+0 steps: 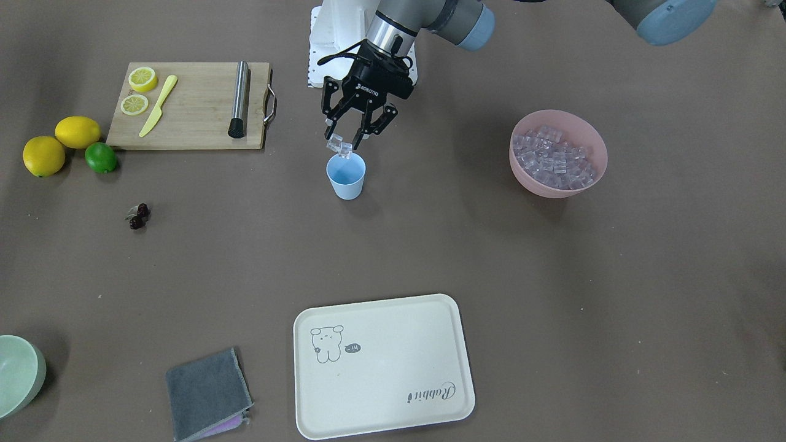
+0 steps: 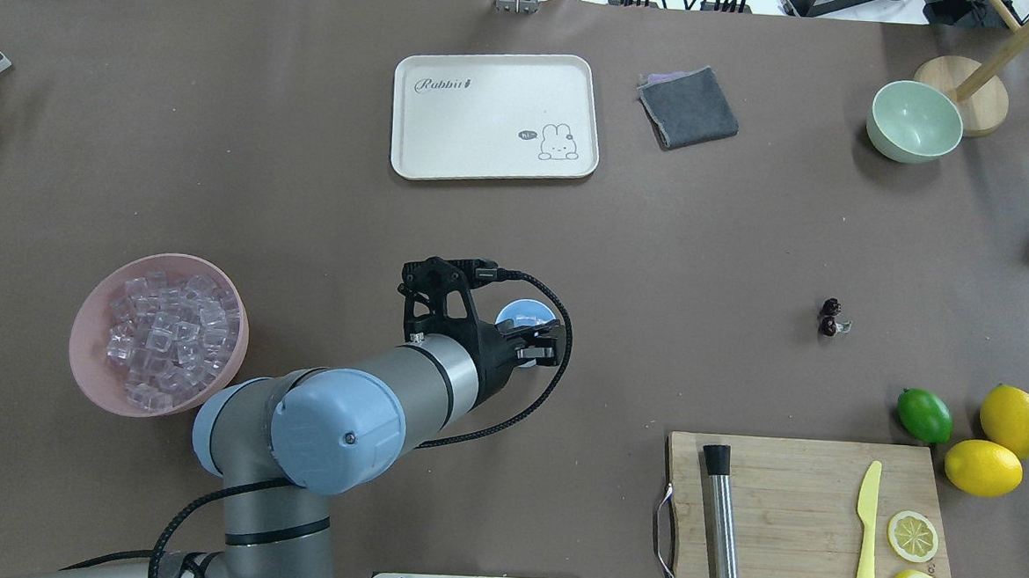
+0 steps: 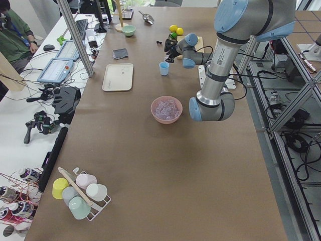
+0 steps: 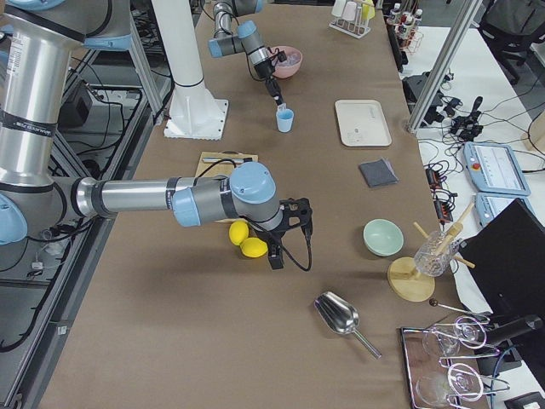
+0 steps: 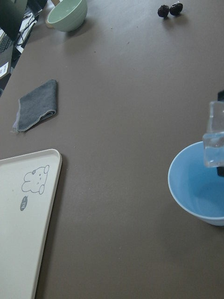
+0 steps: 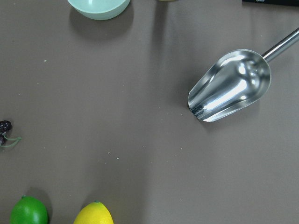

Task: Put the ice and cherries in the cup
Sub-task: 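Open the left gripper to drop the ice cube into the cup, then move the left gripper back over the pink ice bowl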

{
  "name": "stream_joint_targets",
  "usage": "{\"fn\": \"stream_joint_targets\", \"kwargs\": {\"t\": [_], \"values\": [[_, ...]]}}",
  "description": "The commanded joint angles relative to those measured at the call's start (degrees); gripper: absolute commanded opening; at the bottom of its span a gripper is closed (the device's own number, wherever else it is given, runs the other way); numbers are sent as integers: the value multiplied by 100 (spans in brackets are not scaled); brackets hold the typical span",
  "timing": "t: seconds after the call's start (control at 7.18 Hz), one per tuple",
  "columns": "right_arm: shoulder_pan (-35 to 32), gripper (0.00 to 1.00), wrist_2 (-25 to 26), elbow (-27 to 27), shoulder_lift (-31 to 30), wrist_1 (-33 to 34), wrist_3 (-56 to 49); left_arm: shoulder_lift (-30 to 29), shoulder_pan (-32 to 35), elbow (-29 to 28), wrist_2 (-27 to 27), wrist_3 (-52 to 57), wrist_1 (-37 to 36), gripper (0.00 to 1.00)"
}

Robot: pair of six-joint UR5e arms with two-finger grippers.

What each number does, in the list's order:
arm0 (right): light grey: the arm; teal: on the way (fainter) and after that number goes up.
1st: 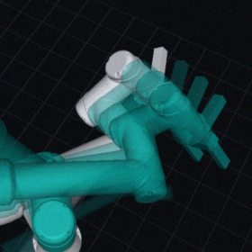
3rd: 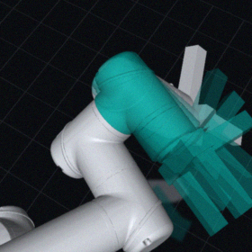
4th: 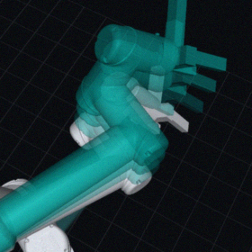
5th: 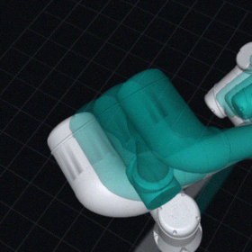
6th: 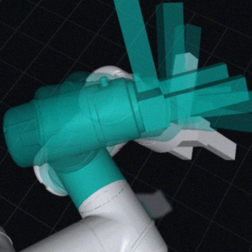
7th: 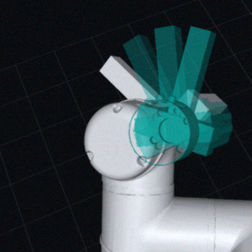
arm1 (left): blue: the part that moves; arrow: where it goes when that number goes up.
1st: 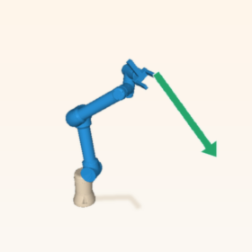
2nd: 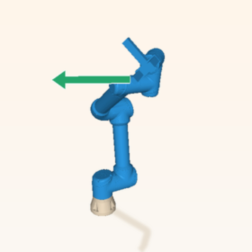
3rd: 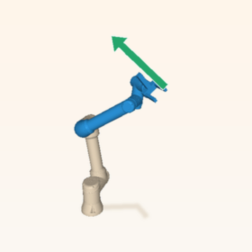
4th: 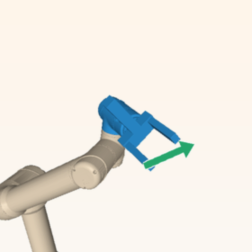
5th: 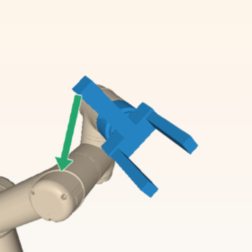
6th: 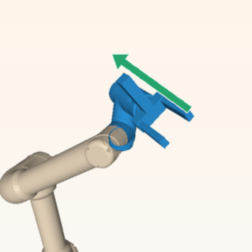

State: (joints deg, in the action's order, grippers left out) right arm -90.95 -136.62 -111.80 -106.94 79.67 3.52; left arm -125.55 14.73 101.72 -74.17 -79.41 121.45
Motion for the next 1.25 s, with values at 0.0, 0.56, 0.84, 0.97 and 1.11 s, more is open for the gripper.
{"fn": "stream_joint_targets", "kwargs": {"t": [0.0, 0.56, 0.84, 0.97, 1.11], "values": [[7, 100, -5, 1, -2, 4, 0, 21, 13, 14, 8, 4, 1, 97], [7, 100, -49, 1, -2, -4, 0, 344, 109, 521, -45, 318, -138, 97], [-1, 100, -49, 1, -2, -4, 0, 767, 467, 1565, -829, 716, -1616, 98], [-1, 100, -49, 1, -19, -13, -9, 960, 983, 1839, -1619, 977, -2199, 99], [-2, 100, -49, 1, -63, -48, -26, 1345, 1267, 2103, -2097, 1737, -2275, 100]]}}
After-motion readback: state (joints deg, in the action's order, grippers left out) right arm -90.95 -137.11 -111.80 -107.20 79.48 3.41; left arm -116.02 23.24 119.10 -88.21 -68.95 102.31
